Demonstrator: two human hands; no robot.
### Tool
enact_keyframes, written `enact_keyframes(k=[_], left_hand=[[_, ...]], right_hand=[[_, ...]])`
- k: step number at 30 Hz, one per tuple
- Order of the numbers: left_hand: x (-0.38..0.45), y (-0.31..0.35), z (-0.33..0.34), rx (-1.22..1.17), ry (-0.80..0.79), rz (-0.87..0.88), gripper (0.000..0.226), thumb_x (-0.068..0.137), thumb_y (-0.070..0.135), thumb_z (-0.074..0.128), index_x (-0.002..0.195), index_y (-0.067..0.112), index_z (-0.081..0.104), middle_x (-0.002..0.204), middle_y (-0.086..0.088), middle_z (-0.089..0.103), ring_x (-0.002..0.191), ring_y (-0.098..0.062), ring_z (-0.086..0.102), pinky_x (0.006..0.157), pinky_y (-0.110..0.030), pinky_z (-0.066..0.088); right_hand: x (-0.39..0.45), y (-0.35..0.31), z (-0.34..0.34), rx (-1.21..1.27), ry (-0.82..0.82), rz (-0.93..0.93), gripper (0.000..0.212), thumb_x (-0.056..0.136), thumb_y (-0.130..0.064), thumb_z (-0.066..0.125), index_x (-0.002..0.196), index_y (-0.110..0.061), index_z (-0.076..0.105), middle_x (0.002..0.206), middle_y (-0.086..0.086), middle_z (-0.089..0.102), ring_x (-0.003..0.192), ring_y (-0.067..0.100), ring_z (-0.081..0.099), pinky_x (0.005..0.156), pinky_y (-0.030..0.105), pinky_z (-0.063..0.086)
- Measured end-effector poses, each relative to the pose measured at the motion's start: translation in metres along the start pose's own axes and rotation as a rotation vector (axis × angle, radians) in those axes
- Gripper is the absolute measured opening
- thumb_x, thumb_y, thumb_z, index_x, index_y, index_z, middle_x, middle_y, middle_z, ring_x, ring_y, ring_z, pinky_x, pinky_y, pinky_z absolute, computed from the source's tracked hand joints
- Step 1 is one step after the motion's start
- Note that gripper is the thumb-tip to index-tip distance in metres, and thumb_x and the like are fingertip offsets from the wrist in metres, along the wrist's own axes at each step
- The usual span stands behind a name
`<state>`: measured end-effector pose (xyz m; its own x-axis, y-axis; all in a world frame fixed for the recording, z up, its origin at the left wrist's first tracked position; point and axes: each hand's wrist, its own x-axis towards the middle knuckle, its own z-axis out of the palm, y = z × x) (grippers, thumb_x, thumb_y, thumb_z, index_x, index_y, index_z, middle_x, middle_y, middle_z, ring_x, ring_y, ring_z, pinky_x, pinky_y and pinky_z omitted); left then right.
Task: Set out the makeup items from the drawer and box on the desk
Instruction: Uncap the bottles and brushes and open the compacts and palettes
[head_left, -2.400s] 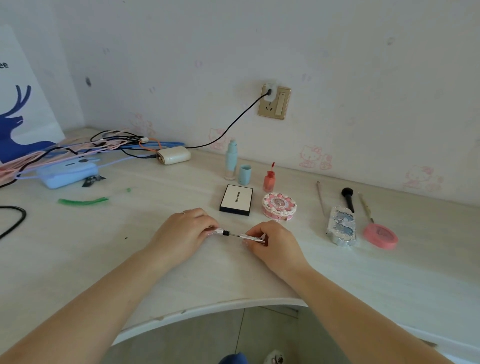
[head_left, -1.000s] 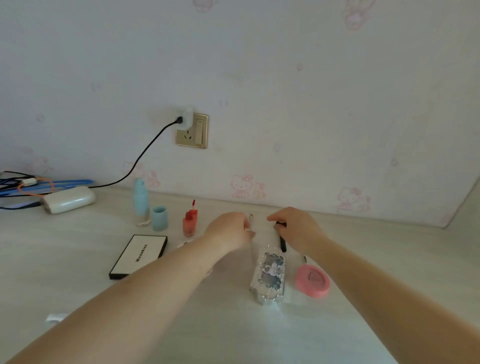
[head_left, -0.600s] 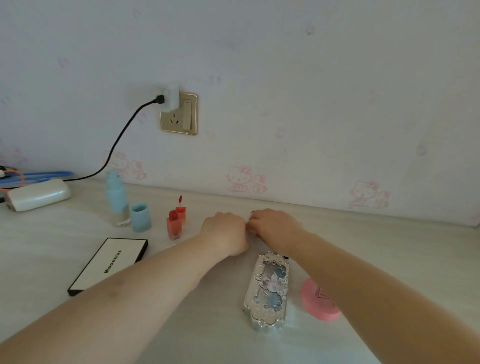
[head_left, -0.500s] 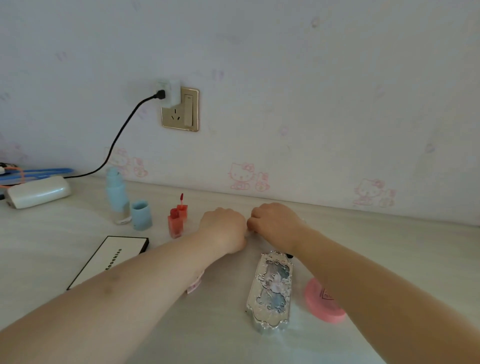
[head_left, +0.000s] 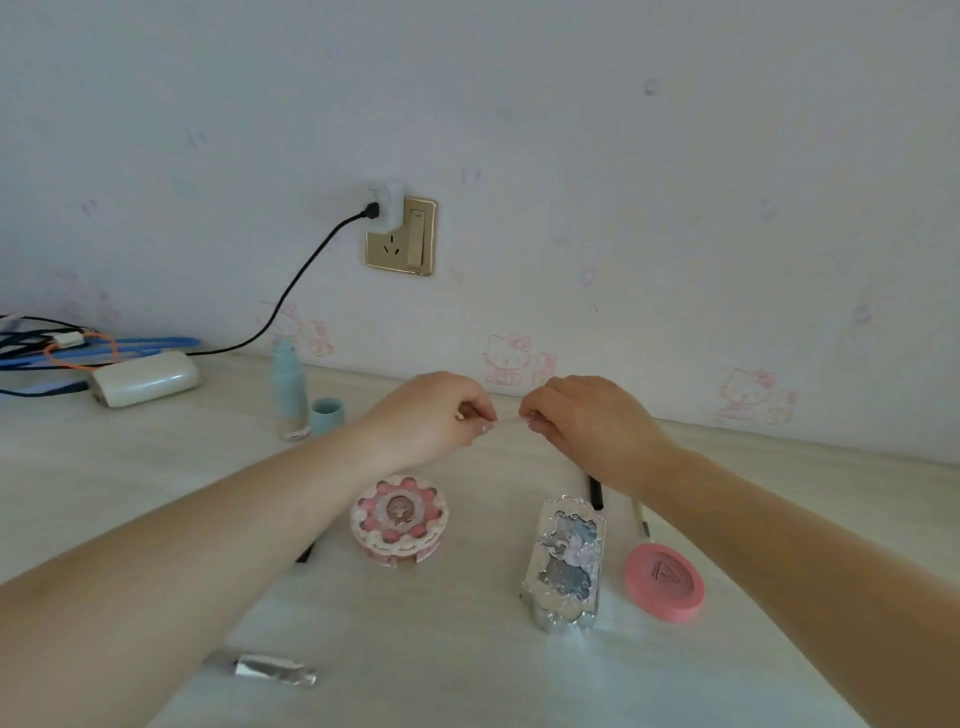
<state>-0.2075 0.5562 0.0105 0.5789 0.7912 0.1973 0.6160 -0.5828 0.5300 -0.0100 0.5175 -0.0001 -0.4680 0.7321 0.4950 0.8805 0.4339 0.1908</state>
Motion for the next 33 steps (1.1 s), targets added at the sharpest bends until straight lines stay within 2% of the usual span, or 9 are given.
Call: enact_keyframes(k=[2,6,8,11,16,20,25,29,33], left_hand=[[-0.028,-0.006,-0.018,-0.090,0.038,-0.005,0.008,0.088,0.019,0.062,0.087,0.026,0.066,0.076,0.013,0.065,0.058,0.004,0.061,0.058,-0.011,0.044],[-0.087,-0.020,-0.044,-0.133,0.107,-0.030,0.013,0.086,0.020,0.065,0.082,0.033,0.066,0.072,0.018,0.069,0.067,0.007,0.061,0.060,-0.007,0.043],[-0.115,-0.025,-0.059,-0.123,0.148,-0.041,0.015,0.085,0.022,0.066,0.077,0.035,0.066,0.068,0.030,0.064,0.063,0.010,0.057,0.056,-0.005,0.038],[-0.148,-0.030,-0.079,-0.098,0.225,-0.029,0.016,0.083,0.021,0.068,0.074,0.034,0.068,0.080,0.029,0.065,0.070,0.003,0.061,0.060,-0.006,0.040],[-0.200,-0.053,-0.094,-0.189,0.214,-0.078,0.018,0.083,0.017,0.068,0.071,0.029,0.071,0.074,0.019,0.069,0.065,0.002,0.059,0.068,-0.018,0.045],[-0.234,-0.077,-0.086,-0.196,0.175,-0.114,0.023,0.084,0.014,0.068,0.081,0.037,0.071,0.080,0.024,0.070,0.077,0.005,0.064,0.068,-0.007,0.044],[-0.264,-0.103,-0.066,-0.108,0.163,-0.162,0.017,0.082,0.014,0.070,0.076,0.030,0.068,0.080,0.033,0.064,0.070,0.011,0.058,0.062,-0.005,0.040],[-0.276,-0.122,-0.053,-0.049,0.161,-0.164,0.018,0.082,0.020,0.070,0.076,0.036,0.065,0.083,0.013,0.066,0.088,0.008,0.058,0.071,-0.007,0.042],[-0.278,-0.131,-0.044,0.023,0.213,-0.136,0.012,0.083,0.020,0.069,0.084,0.031,0.069,0.088,0.014,0.062,0.083,0.002,0.059,0.075,-0.015,0.045]], right_hand=[[-0.004,-0.023,-0.019,0.111,0.023,0.065,0.019,0.085,-0.023,0.054,0.093,-0.014,0.068,0.079,0.001,0.068,0.068,0.024,0.065,0.060,0.033,0.053],[-0.010,-0.069,-0.045,0.355,-0.038,0.250,0.018,0.090,-0.026,0.059,0.106,-0.023,0.068,0.096,-0.010,0.066,0.089,0.007,0.061,0.078,0.026,0.048],[-0.009,-0.094,-0.054,0.470,-0.048,0.313,0.018,0.090,-0.025,0.060,0.106,-0.026,0.069,0.091,-0.019,0.061,0.084,-0.005,0.056,0.077,0.014,0.041],[-0.009,-0.123,-0.059,0.659,-0.060,0.436,0.017,0.089,-0.025,0.061,0.103,-0.031,0.069,0.083,-0.025,0.062,0.084,-0.015,0.055,0.074,0.005,0.039],[-0.017,-0.170,-0.054,0.844,-0.092,0.489,0.021,0.089,-0.015,0.060,0.101,-0.029,0.071,0.074,-0.022,0.068,0.076,-0.003,0.063,0.068,0.013,0.046],[-0.030,-0.207,-0.042,1.041,-0.117,0.631,0.013,0.084,-0.012,0.067,0.083,-0.026,0.069,0.075,-0.009,0.075,0.079,0.005,0.070,0.080,0.030,0.051],[-0.051,-0.242,-0.025,0.871,-0.169,0.639,0.013,0.080,-0.023,0.071,0.073,-0.032,0.066,0.074,-0.009,0.069,0.068,-0.005,0.058,0.064,0.011,0.044],[-0.059,-0.255,-0.017,0.769,-0.213,0.603,0.014,0.084,-0.021,0.065,0.078,-0.034,0.065,0.076,-0.012,0.061,0.065,-0.002,0.051,0.065,0.010,0.041],[-0.058,-0.256,-0.013,0.739,-0.194,0.611,0.018,0.086,-0.020,0.063,0.077,-0.037,0.063,0.070,-0.014,0.055,0.063,-0.006,0.049,0.063,0.010,0.039]])
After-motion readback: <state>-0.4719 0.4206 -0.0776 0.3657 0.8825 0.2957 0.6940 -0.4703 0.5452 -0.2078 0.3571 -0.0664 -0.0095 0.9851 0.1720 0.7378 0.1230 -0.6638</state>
